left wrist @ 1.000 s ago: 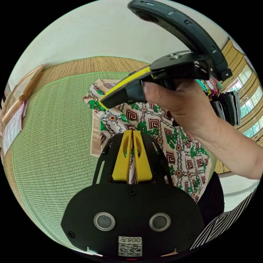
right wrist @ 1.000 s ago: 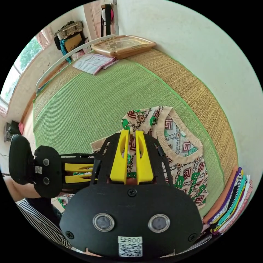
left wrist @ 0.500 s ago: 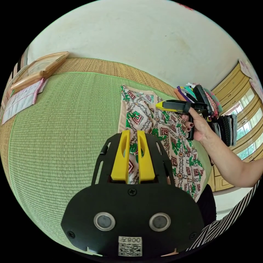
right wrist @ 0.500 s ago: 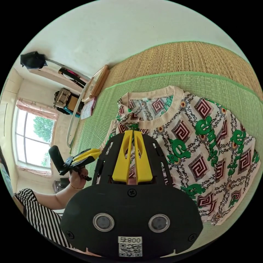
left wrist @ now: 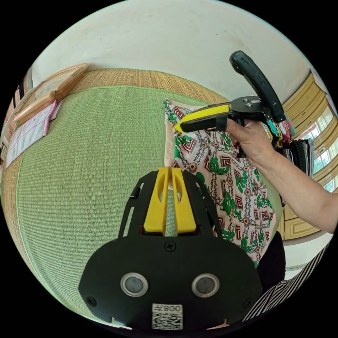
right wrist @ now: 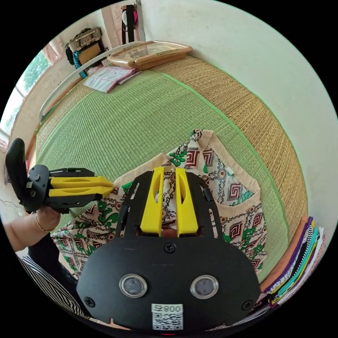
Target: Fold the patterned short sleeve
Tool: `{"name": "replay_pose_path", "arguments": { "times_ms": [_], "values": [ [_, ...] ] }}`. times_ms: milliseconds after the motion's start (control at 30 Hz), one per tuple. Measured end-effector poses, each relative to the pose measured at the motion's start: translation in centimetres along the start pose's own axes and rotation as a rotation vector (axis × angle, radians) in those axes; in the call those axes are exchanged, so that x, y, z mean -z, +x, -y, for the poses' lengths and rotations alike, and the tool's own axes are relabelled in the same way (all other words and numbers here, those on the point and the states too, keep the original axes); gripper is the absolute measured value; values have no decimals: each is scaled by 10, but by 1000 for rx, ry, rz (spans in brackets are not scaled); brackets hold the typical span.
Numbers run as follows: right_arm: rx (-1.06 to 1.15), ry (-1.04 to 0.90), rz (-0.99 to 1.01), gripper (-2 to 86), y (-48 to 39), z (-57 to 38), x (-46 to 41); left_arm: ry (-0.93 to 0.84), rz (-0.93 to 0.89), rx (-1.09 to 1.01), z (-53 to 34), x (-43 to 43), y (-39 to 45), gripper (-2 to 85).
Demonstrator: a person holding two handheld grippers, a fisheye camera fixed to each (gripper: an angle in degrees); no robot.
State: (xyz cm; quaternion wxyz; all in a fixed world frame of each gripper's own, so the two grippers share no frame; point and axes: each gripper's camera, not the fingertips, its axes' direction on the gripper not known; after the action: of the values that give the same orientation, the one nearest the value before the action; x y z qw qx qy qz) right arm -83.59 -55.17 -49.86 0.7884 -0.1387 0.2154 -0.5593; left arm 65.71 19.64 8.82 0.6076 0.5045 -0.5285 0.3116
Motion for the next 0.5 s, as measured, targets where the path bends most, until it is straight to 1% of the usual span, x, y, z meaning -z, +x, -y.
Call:
{"name": "replay_pose_path", "arguments": {
  "times_ms": [133,267,500],
  "values": [
    [6,18,-26,16,-16,4,4,4,-23,9,-5,5,-9,8],
    [-6,25,-14,3,-19,6,13,28,-56,21,-13,17,-20,6],
    [10,202,37,-2,-35,17,68,140,-88,38,-31,62,-38,6]
  ]
}}
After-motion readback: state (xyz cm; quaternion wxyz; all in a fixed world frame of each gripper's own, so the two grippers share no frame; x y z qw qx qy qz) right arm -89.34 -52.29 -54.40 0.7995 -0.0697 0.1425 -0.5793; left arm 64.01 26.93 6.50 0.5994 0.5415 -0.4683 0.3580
